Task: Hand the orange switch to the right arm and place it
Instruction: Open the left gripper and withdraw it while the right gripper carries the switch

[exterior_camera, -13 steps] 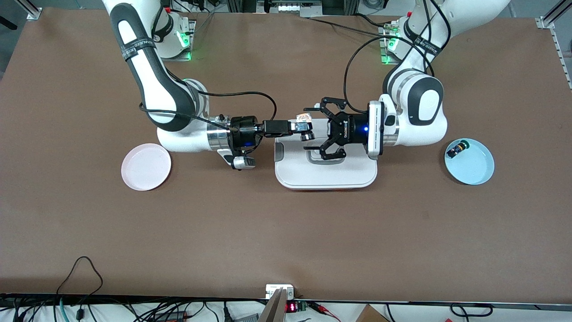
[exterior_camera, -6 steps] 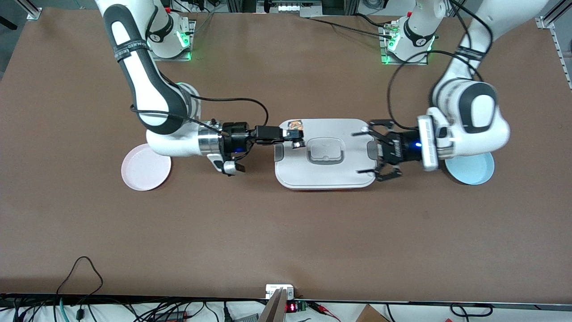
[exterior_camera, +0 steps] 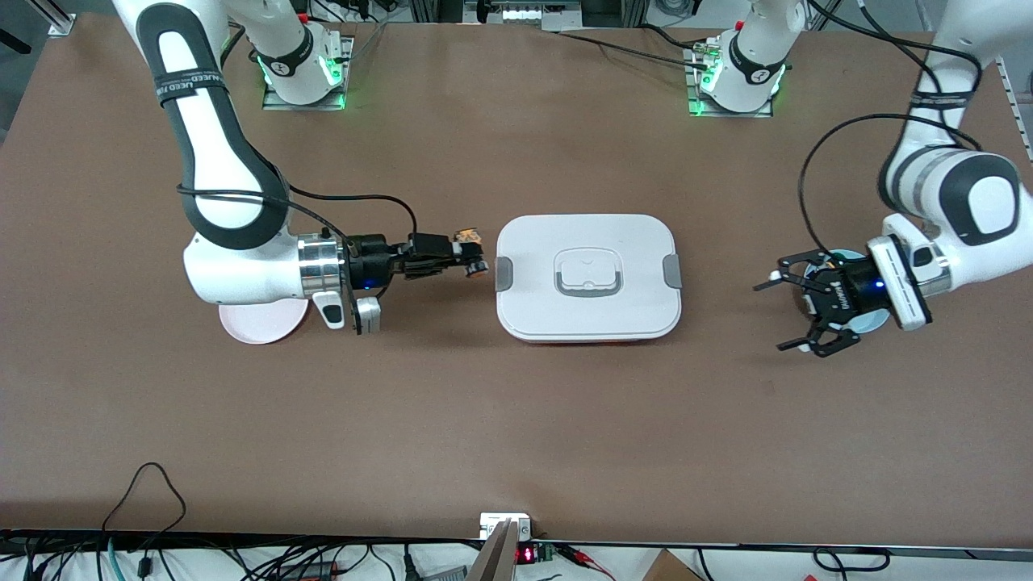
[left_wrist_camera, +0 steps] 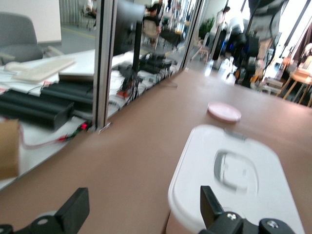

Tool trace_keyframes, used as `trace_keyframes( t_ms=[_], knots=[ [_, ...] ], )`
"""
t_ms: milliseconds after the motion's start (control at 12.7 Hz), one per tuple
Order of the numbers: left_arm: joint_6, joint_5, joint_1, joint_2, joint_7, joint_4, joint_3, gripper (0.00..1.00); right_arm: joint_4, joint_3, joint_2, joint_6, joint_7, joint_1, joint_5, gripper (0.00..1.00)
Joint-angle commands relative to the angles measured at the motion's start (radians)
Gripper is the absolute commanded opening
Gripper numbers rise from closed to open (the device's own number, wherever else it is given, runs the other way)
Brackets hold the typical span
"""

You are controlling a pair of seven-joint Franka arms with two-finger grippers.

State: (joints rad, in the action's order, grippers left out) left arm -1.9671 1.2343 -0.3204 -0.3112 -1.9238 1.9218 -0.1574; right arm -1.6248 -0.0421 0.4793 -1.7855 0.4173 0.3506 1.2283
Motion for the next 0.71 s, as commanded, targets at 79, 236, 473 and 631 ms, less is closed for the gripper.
trace_keyframes(
  t_ms=[79,236,473,631],
  knots=[
    [-0.004,-0.276,-0.003,0.038,0.052,-0.033,0.11,1.0,-0.012,0.01,-0.025,0.046,0.125,-0.044,-0.355,0.08],
    [0.002,-0.477,-0.005,0.047,0.196,-0.096,0.13,1.0,-0.032,0.01,-0.024,0.043,0.231,-0.061,-0.566,0.08],
    [0.005,-0.677,-0.009,0.064,0.423,-0.179,0.156,1.0,-0.038,0.01,-0.034,0.035,0.36,-0.076,-0.933,0.08],
    [0.037,-0.83,-0.008,0.084,0.624,-0.242,0.159,1.0,-0.038,0.01,-0.034,-0.004,0.467,-0.107,-1.137,0.08]
  ],
)
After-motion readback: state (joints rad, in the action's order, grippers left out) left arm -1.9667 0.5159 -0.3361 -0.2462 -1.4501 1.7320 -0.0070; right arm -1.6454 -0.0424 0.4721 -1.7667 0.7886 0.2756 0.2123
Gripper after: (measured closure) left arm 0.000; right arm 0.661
